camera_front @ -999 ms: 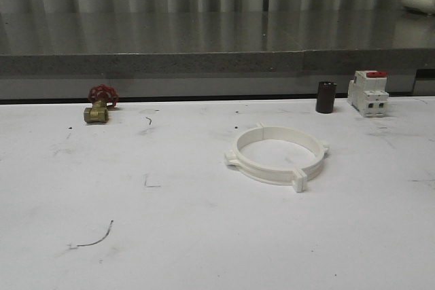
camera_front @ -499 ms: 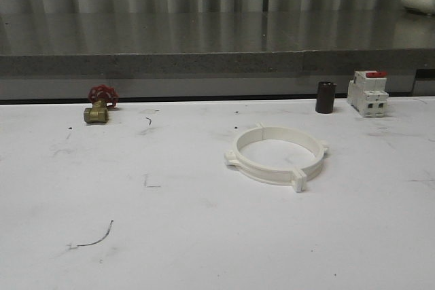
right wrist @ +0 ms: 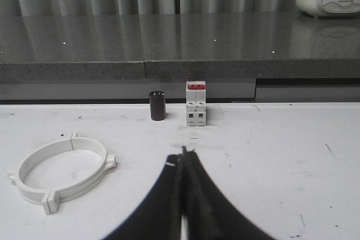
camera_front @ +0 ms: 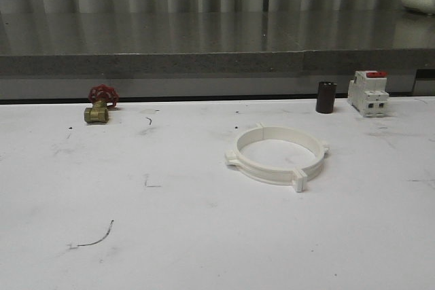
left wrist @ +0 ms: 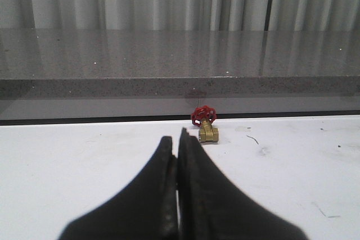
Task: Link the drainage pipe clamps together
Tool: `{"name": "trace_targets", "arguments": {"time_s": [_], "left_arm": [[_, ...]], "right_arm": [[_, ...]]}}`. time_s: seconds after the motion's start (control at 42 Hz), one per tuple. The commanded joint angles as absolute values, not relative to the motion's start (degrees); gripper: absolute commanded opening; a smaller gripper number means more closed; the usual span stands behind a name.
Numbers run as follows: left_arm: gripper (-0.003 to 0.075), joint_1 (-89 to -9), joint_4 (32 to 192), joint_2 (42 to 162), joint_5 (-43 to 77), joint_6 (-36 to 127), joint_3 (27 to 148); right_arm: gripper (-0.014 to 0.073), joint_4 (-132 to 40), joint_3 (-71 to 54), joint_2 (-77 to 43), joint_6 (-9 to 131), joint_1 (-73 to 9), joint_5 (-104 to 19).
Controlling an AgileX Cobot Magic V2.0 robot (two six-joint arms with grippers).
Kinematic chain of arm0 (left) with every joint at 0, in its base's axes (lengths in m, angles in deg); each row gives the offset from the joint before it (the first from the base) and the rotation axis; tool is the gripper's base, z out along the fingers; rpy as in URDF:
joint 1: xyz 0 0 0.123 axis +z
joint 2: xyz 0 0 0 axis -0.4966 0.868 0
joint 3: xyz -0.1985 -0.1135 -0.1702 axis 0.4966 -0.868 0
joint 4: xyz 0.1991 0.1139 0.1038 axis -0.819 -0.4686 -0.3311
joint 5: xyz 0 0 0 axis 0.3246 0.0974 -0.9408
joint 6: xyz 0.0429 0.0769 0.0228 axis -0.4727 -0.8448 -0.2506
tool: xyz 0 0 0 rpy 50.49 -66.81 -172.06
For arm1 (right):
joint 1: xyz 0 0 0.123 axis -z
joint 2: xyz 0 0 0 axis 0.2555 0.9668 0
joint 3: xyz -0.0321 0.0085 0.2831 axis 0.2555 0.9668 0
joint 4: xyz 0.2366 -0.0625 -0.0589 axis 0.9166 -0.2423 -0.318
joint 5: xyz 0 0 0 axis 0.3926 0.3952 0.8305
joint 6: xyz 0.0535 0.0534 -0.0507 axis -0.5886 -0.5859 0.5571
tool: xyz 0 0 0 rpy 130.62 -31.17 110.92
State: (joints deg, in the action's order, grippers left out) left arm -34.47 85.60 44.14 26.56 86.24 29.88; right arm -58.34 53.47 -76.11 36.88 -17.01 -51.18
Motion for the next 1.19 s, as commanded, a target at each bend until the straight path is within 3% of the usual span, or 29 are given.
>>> {"name": "trace_targets", "arguments": {"time_s": [0.0, 1.165], "left_arm": [[-0.0020, -34.91, 85.60, 43.57, 31.35, 86.28, 28.59], [-0.0020, -32.50, 85.60, 43.57, 31.35, 86.28, 28.59]], "right_arm": [[-0.0068, -58.34, 53.30, -77.02, 37.10, -16.63, -56.10], [-0.0068, -58.34, 53.30, -77.02, 37.10, -16.63, -56.10]]}}
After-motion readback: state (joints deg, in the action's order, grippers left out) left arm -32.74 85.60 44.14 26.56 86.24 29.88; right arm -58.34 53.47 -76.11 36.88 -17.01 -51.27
